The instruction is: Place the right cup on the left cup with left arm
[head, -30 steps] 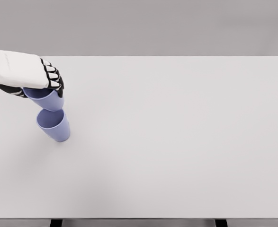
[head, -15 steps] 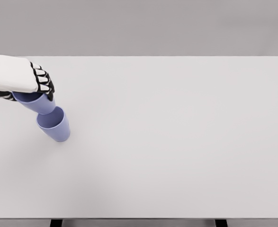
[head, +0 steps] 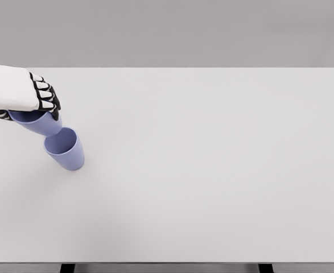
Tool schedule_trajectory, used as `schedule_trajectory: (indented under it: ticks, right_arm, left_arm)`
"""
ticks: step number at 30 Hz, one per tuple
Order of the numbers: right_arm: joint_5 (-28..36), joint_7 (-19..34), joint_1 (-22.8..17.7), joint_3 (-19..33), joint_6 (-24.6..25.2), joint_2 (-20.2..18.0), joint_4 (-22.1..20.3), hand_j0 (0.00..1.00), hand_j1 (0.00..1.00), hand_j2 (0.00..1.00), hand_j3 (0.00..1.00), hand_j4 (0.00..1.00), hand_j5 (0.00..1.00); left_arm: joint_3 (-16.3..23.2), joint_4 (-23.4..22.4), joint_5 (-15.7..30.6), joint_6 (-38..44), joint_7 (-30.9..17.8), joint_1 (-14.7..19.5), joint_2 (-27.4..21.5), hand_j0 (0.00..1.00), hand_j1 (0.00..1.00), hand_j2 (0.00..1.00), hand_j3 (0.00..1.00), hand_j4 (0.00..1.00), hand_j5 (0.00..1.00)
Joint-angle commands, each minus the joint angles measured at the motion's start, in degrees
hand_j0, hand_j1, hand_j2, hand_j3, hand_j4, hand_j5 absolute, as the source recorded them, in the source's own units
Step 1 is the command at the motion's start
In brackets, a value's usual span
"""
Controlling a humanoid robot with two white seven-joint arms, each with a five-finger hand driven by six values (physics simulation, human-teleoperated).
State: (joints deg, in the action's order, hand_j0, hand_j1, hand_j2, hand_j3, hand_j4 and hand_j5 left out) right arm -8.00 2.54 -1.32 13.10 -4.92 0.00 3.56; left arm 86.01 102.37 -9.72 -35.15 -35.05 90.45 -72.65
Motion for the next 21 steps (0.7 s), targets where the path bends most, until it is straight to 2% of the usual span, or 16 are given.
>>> schedule_trajectory:
  ticks: [1,21]
  right_arm:
    - [0.0,0.0,0.0,0.0,0.0,0.0,0.0,1.00,1.00,1.00,1.00,1.00,1.00]
    - [0.0,0.0,0.0,0.0,0.0,0.0,0.0,1.00,1.00,1.00,1.00,1.00,1.00]
  left_arm:
    - [-0.1,0.0,0.1,0.1,0.0,0.0,0.0,0.57,0.57,0.57,0.57,0.57,0.57]
    - [0.7,0.0,-0.7,0.1,0.0,-0.4,0.0,0.57,0.57,0.57,0.57,0.57,0.57]
